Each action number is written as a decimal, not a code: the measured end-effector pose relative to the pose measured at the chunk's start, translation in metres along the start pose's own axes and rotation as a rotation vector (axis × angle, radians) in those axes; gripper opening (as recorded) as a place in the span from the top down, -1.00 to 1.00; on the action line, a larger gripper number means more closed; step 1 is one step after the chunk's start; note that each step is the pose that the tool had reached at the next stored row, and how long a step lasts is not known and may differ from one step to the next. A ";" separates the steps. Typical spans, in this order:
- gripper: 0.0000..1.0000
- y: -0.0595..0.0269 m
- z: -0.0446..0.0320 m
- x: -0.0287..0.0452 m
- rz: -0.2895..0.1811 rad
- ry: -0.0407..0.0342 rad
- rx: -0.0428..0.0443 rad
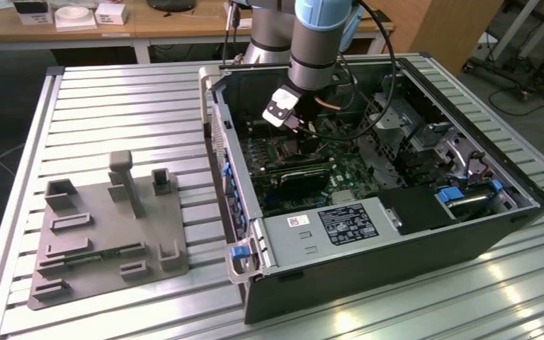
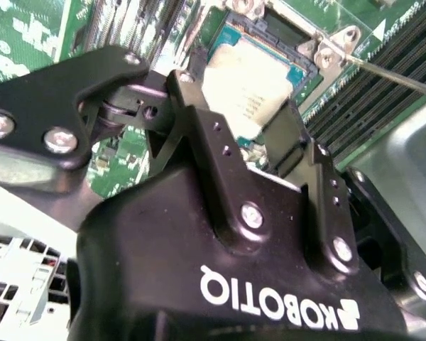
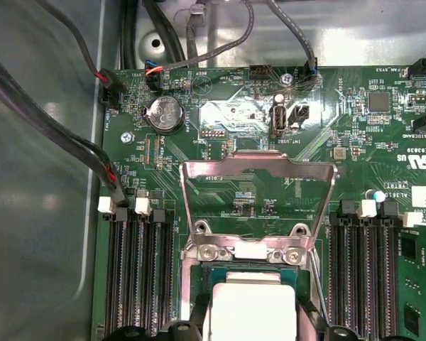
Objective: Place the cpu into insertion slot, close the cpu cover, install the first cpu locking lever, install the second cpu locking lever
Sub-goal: 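Place the cpu into insertion slot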
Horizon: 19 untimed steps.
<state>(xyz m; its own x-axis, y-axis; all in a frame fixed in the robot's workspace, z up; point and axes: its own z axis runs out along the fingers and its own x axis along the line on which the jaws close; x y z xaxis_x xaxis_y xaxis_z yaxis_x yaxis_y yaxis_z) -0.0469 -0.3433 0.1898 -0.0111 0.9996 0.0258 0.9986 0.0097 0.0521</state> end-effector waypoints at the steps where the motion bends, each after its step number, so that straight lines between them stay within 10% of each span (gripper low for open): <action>1: -0.11 0.0000 0.0000 0.0000 0.000 0.0001 0.0001; 19: -0.06 0.0009 -0.0073 0.0001 -0.014 -0.0001 0.0011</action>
<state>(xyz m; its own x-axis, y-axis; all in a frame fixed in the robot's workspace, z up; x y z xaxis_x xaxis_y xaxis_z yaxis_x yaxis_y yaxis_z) -0.0464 -0.3434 0.1971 -0.0246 0.9994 0.0250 0.9984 0.0233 0.0514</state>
